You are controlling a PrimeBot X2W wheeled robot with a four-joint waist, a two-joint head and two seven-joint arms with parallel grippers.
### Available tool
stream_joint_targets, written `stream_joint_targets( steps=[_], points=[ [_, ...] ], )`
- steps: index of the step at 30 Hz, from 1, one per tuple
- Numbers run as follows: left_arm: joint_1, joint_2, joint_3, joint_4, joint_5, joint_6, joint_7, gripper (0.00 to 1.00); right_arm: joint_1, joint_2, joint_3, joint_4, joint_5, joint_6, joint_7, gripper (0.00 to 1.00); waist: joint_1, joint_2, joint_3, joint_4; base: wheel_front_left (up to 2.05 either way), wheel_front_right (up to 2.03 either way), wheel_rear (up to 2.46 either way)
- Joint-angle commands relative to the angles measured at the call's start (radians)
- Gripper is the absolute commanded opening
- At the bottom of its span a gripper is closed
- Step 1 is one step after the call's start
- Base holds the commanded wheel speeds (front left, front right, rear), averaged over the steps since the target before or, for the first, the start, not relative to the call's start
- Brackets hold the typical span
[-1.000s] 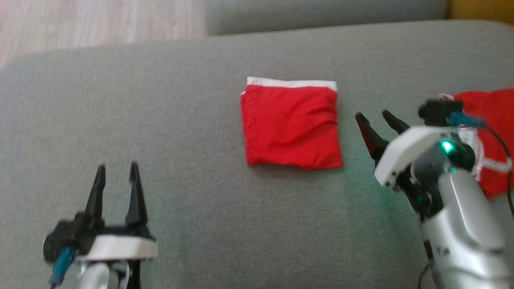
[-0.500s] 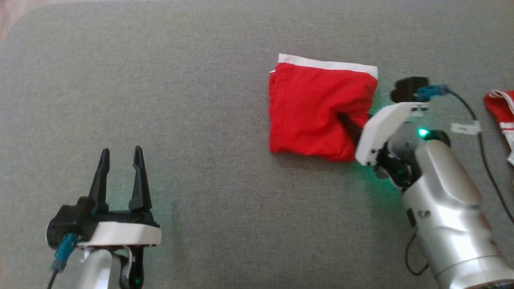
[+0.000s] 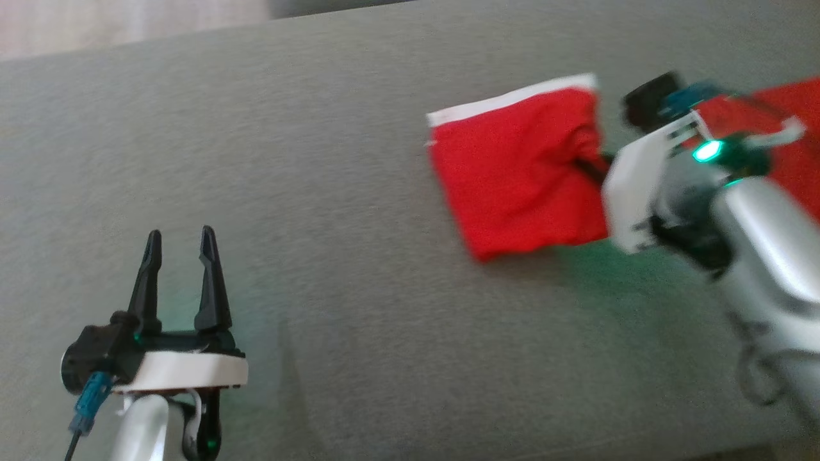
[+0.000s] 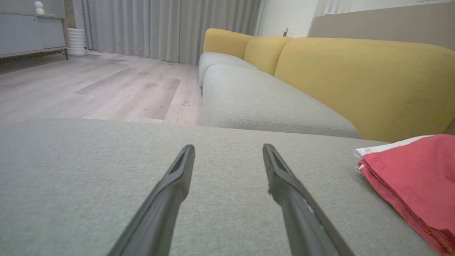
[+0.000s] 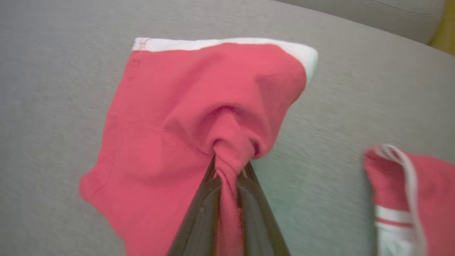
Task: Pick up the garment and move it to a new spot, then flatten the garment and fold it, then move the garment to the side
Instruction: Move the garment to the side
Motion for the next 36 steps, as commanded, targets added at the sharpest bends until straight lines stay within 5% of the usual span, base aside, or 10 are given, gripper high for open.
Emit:
stream_joint_targets(
  steps=[1, 2, 10, 17, 21, 22, 23, 30, 36],
  points=[
    [-0.029, 0.011, 0.031, -0.037, 0.010, -0.002, -0.009, 1.00, -0.036, -0.062, 0.017, -0.072, 0.014, -0.001, 0.023, 0.00, 0.0000, 0.0000, 0.011, -0.064, 0.00, 0.00, 0.00],
    [-0.029, 0.011, 0.031, -0.037, 0.010, -0.002, -0.009, 1.00, -0.036, -0.062, 0.017, -0.072, 0.014, -0.001, 0.023, 0.00, 0.0000, 0.0000, 0.011, -0.064, 0.00, 0.00, 0.00],
    [-0.090, 0.032, -0.006, -0.040, 0.023, -0.012, -0.007, 1.00, -0.079, -0.367, 0.013, -0.090, -0.023, -0.001, -0.011, 0.00, 0.0000, 0.0000, 0.111, -0.114, 0.00, 0.00, 0.00],
    [-0.129, 0.064, -0.017, -0.049, 0.024, -0.016, 0.002, 1.00, -0.085, -0.472, -0.070, 0.029, -0.079, -0.001, -0.069, 0.00, 0.0000, 0.0000, 0.178, -0.108, 0.00, 0.00, 0.00],
    [-0.135, 0.075, -0.019, -0.052, 0.025, -0.015, 0.006, 1.00, -0.067, -0.428, -0.148, 0.115, -0.107, -0.001, -0.101, 0.03, 0.0000, 0.0000, 0.190, -0.107, 0.00, 0.00, 0.00],
    [-0.135, 0.076, -0.019, -0.052, 0.025, -0.014, 0.006, 1.00, -0.059, -0.414, -0.167, 0.133, -0.118, -0.001, -0.111, 0.35, 0.0000, 0.0000, 0.190, -0.106, 0.00, 0.00, 0.00],
    [-0.136, 0.076, -0.021, -0.051, 0.024, -0.014, 0.006, 1.00, -0.054, -0.405, -0.185, 0.155, -0.125, -0.001, -0.123, 1.00, 0.0000, 0.0000, 0.189, -0.104, 0.00, 0.00, 0.00],
    [-0.114, 0.065, -0.035, -0.008, 0.012, -0.015, 0.000, 1.00, 0.000, -0.299, -0.303, 0.243, -0.175, -0.001, -0.208, 1.00, 0.0000, 0.0000, 0.095, -0.087, 0.00, 0.00, 0.00],
    [-0.042, 0.041, -0.019, 0.034, -0.027, -0.017, -0.007, 1.00, 0.142, -0.153, -0.373, 0.072, -0.164, -0.001, -0.398, 1.00, 0.0000, 0.0000, -0.058, -0.065, 0.00, 0.00, 0.00]
  ],
)
